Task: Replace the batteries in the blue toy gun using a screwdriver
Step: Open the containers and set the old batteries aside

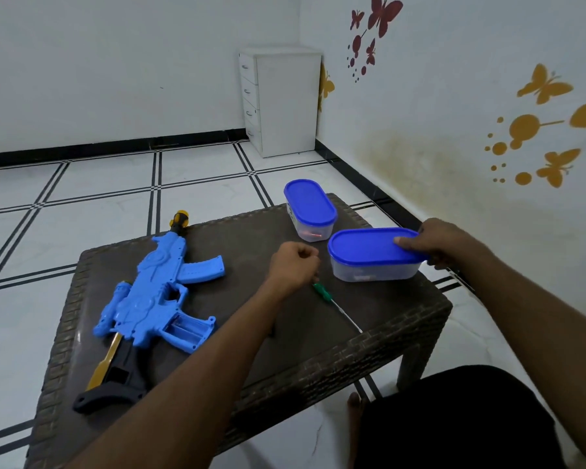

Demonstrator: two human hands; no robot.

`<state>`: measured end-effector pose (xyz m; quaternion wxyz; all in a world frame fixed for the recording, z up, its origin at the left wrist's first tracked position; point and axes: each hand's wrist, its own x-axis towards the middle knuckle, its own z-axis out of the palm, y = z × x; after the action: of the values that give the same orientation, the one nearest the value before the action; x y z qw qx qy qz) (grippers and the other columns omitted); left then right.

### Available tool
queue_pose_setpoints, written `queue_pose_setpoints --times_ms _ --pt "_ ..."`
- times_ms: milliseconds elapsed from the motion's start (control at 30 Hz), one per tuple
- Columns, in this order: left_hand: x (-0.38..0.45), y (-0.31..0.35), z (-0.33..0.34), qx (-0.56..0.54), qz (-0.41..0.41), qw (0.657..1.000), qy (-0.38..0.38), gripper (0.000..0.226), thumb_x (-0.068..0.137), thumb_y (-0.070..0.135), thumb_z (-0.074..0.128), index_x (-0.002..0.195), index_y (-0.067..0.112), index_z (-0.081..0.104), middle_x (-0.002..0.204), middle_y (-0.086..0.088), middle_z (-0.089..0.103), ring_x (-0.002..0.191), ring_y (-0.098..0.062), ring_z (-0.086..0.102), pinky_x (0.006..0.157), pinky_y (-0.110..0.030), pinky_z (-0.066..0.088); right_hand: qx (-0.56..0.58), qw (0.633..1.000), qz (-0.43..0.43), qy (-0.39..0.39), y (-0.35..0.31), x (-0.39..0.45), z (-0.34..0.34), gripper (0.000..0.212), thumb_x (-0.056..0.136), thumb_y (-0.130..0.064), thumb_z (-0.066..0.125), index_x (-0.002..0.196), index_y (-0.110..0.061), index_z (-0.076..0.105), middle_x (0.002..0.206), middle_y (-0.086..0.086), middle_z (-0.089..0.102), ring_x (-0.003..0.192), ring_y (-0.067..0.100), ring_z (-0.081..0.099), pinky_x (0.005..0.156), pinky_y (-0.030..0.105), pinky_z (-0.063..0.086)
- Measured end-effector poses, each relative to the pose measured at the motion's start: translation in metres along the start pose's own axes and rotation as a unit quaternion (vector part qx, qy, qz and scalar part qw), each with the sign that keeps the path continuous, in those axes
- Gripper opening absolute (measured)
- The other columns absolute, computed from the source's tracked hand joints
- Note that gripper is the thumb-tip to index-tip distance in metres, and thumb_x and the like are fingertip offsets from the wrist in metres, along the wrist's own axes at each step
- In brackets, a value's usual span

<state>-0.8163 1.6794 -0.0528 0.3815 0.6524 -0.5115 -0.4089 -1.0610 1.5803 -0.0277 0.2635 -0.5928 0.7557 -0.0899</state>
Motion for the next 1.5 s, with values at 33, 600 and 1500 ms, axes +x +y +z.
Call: queue_pose_setpoints --times_ms 33,600,1500 --pt "0.004 0.006 0.005 -0.008 -0.009 1.0 -0.006 0.016 0.092 0.006 0.054 0.081 0.013 0.064 0.085 -0.01 0.066 0.077 -0.021 0.065 0.086 -0.045 0.058 0.048 0.999 0.001 0.009 0.006 0.002 0.004 0.059 0.085 -0.046 0.072 0.111 0.005 0.055 0.081 0.015 0.056 0.065 0.024 0.055 0.053 0.031 0.045" --pt "-0.003 0.007 0.01 -0.122 -0.146 0.971 -0.148 0.02 0.096 0.014 0.059 0.102 -0.004 0.065 0.089 -0.015 0.068 0.07 -0.016 0.066 0.068 -0.026 0.059 0.227 0.968 -0.093 0.048 -0.013 0.027 0.01 0.03 0.077 0.001 0.08 0.105 0.006 0.069 0.105 0.019 0.067 0.104 0.033 0.064 0.095 0.046 0.054" --pt "-0.006 0.015 0.017 0.0 -0.064 0.991 -0.121 0.044 0.085 0.017 0.073 0.121 0.01 0.048 0.103 -0.015 0.068 0.09 -0.027 0.071 0.084 -0.044 0.058 0.007 0.989 -0.113 -0.1 -0.072 0.001 0.024 0.055 0.076 -0.017 0.084 0.122 -0.001 0.059 0.114 0.02 0.064 0.105 0.033 0.063 0.093 0.046 0.055"
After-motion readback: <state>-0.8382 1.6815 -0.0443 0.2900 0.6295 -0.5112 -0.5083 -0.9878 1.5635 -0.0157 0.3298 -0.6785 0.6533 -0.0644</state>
